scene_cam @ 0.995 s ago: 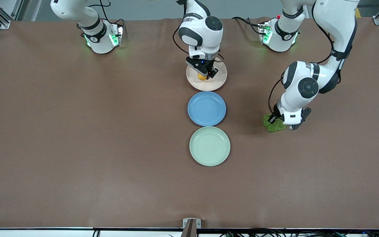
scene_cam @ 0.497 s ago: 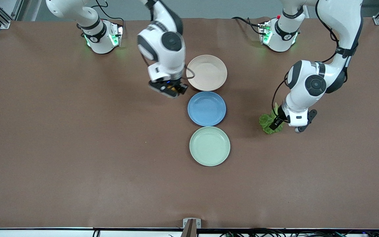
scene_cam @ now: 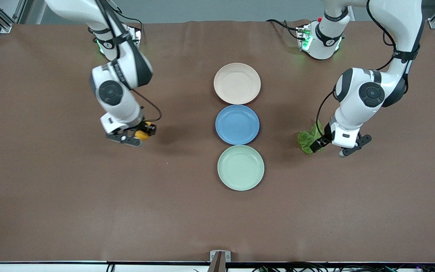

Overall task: Pick lemon and lettuce from plates
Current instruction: 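Release the lettuce on the table while the right gripper carries the lemon, then lower the lemon onto the table with the right gripper and open it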

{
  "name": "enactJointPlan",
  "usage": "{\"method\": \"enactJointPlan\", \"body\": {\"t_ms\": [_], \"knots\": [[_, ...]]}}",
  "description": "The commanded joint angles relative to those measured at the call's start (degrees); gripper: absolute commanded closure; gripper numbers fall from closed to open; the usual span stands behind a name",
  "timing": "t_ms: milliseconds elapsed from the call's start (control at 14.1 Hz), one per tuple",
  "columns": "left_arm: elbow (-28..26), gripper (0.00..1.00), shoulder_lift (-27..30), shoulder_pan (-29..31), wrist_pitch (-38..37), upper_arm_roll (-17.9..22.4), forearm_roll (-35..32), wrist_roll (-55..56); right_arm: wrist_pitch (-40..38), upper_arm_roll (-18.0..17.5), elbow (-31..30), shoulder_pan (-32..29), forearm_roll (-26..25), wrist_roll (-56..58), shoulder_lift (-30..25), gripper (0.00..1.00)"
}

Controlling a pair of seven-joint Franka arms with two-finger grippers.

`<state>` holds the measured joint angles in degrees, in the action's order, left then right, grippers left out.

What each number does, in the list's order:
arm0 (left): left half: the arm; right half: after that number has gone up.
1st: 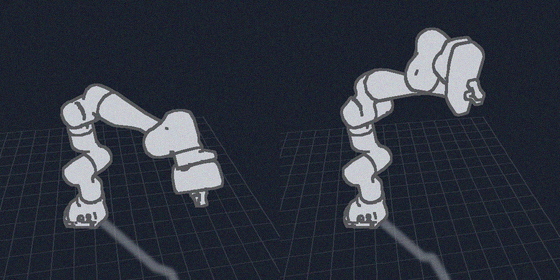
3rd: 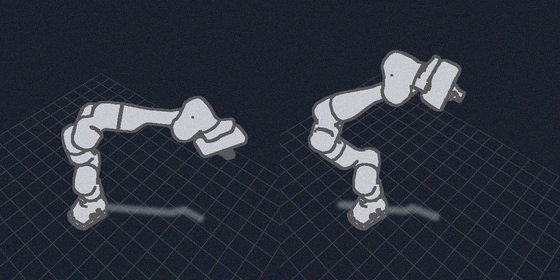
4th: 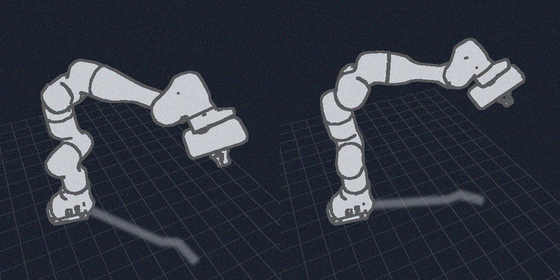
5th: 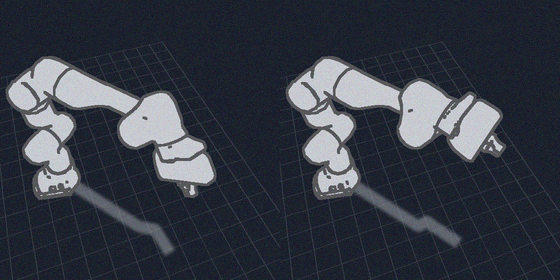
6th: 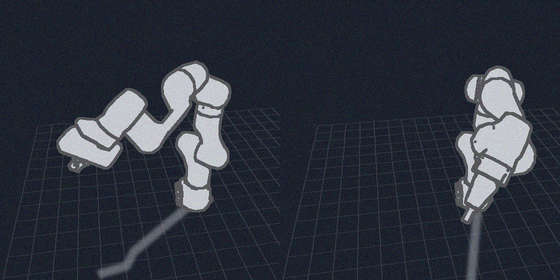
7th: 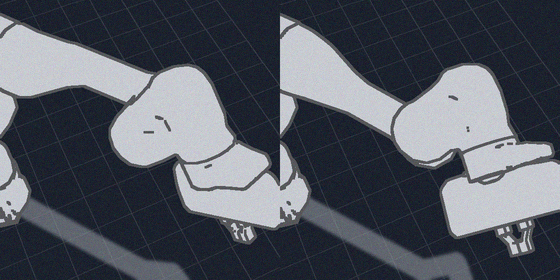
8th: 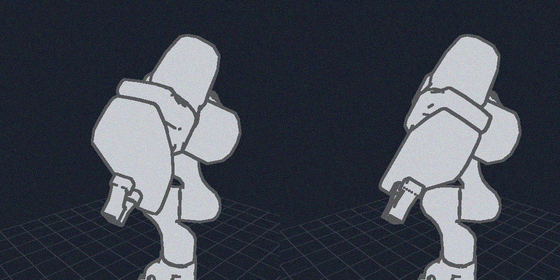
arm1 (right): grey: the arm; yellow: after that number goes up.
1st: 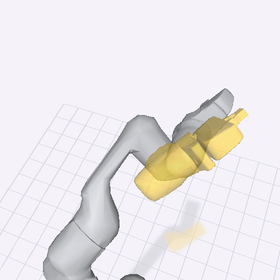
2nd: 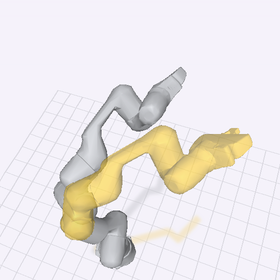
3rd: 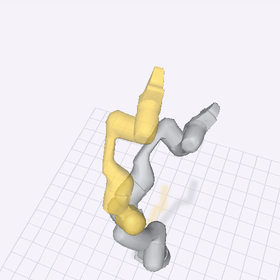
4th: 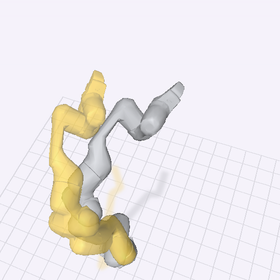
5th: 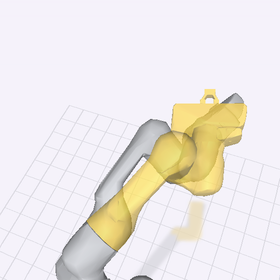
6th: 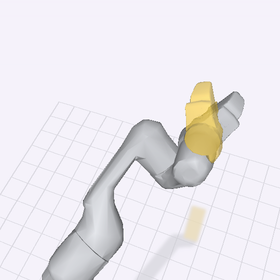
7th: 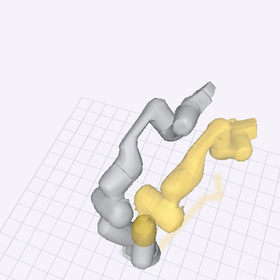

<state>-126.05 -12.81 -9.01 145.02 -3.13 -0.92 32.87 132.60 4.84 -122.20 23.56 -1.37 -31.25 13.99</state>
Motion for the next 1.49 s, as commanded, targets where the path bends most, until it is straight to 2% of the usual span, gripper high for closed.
{"method": "enactJointPlan", "body": {"t_ms": [0, 71, 213, 355, 497, 781, 1066, 1279, 1350, 1421], "knots": [[-0.07, 0.01, 3.4, 0.66, -4.37, -0.38, -0.67, -18.05, 2.83, -1.5, -2.77, -6.57, 0.05, 9.69, -0.46, 0.99], [0.1, 0.0, 4.8, 0.66, -7.44, -0.12, -0.58, -23.85, 5.01, -1.59, -4.17, -8.33, 0.14, 13.11, 0.24, 0.99], [2.98, 0.0, 6.48, 1.01, -14.9, 0.05, -0.49, -28.03, 8.1, -1.59, -5.67, -11.59, 1.62, 20.05, 1.56, 0.99], [7.46, 0.0, 8.5, 2.94, -25.26, -0.21, -0.58, -29.26, 8.38, -1.59, -5.68, -14.66, 10.02, 32.5, 3.67, 0.99], [11.42, 0.0, 10.35, 3.03, -31.96, -0.03, -0.05, -29.97, 8.55, -1.33, -5.68, -16.43, 17.52, 43.16, 5.26, 0.99], [17.66, 0.0, 13.25, 5.3, -40.93, -0.03, 0.12, -30.15, 13.02, -1.24, -6.55, -15.82, 18.07, 44.87, 6.75, 1.0], [25.4, 0.0, 13.69, 6.45, -49.72, 0.14, 0.12, -30.58, 15.05, -1.15, -6.73, -15.12, 17.9, 45.05, 8.25, 1.0], [27.87, 0.0, 13.61, 7.77, -52.11, 0.23, 0.04, -31.99, 14.79, -1.15, -6.73, -15.12, 17.9, 45.05, 8.42, 0.98], [29.01, 0.0, 13.26, 8.65, -52.11, 0.23, 0.04, -32.25, 14.71, -1.15, -6.73, -15.21, 17.9, 44.96, 8.51, 0.86], [30.15, 0.0, 13.17, 8.83, -52.11, 0.23, 0.12, -32.78, 14.62, -1.15, -6.73, -15.21, 17.9, 44.87, 8.51, 0.46]]}}
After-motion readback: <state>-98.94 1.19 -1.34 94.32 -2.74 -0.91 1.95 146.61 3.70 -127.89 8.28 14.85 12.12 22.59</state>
